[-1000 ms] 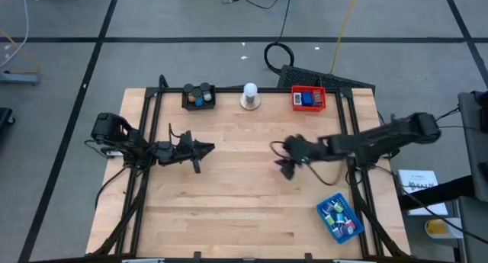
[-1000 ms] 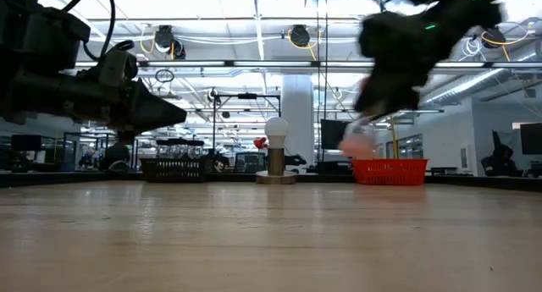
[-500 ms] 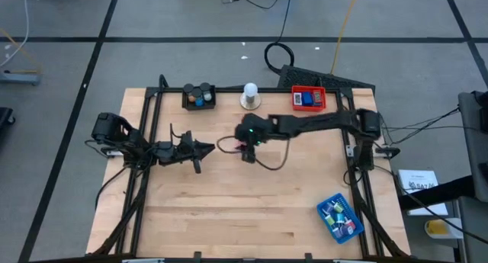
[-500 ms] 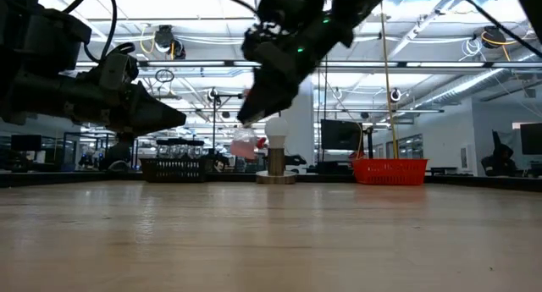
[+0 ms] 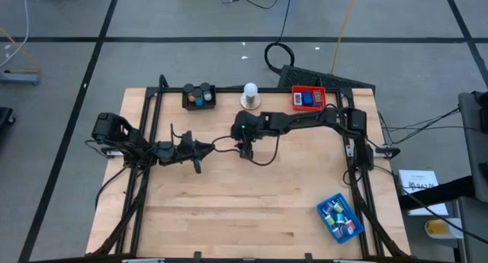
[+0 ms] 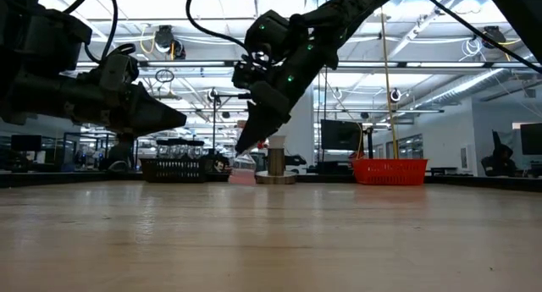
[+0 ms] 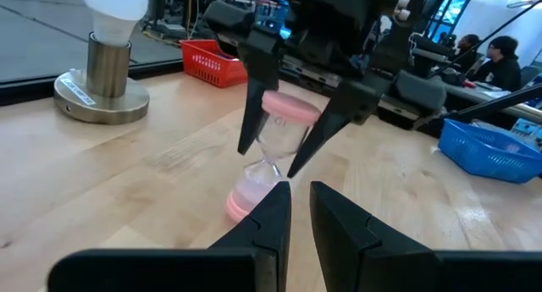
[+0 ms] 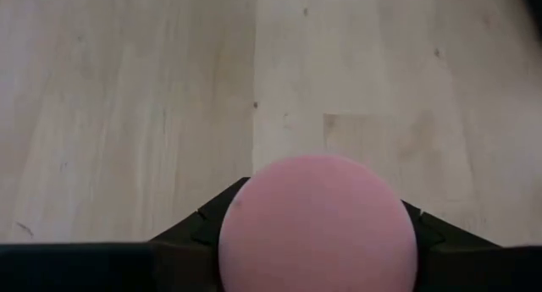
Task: Pick & Place Office items
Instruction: Put the pink hourglass into the black bin
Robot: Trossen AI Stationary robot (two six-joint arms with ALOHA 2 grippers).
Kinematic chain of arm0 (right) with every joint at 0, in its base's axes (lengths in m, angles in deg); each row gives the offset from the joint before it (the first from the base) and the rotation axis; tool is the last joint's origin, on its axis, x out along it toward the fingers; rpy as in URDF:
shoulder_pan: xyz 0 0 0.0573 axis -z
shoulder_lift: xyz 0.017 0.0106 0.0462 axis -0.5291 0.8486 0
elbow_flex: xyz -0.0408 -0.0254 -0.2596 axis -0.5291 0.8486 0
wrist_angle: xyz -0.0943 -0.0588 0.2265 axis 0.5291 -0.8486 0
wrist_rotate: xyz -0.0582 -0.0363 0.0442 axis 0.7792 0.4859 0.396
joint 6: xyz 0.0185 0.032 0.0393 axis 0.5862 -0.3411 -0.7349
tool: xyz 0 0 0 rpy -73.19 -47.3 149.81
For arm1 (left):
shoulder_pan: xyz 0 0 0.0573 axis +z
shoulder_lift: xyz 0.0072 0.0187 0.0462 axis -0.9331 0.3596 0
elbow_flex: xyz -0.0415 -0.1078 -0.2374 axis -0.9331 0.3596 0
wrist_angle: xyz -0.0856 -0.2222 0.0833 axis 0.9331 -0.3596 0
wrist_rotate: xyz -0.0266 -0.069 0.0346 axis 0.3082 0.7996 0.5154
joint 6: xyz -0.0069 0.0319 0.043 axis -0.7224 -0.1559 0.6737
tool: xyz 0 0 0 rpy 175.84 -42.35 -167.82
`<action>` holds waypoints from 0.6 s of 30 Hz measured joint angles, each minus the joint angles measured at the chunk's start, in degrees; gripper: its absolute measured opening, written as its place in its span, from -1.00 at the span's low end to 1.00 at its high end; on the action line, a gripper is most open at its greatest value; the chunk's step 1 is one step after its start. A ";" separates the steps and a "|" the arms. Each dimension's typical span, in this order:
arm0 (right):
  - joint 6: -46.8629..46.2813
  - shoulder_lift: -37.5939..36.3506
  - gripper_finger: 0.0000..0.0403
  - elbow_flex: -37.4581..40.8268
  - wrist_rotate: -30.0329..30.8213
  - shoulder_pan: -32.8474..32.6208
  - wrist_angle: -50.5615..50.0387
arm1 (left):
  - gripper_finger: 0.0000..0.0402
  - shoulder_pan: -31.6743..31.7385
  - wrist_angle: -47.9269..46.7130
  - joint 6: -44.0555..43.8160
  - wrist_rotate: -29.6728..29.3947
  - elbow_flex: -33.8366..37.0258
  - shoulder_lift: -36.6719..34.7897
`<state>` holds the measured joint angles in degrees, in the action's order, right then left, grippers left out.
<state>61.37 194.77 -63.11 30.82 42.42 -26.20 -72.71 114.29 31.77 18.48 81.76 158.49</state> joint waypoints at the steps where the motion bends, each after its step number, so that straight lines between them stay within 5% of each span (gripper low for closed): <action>1: 0.20 0.00 -0.14 0.01 0.02 0.07 0.06 | -0.75 0.00 0.01 -0.01 -0.01 -0.07 0.00; 18: 0.27 -0.04 -0.12 1.08 0.17 0.44 2.46 | -0.75 0.00 -0.01 -0.05 -0.03 -0.09 0.00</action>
<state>61.64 194.72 -62.03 30.99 42.86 -23.74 -72.71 114.28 31.72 18.45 81.67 158.49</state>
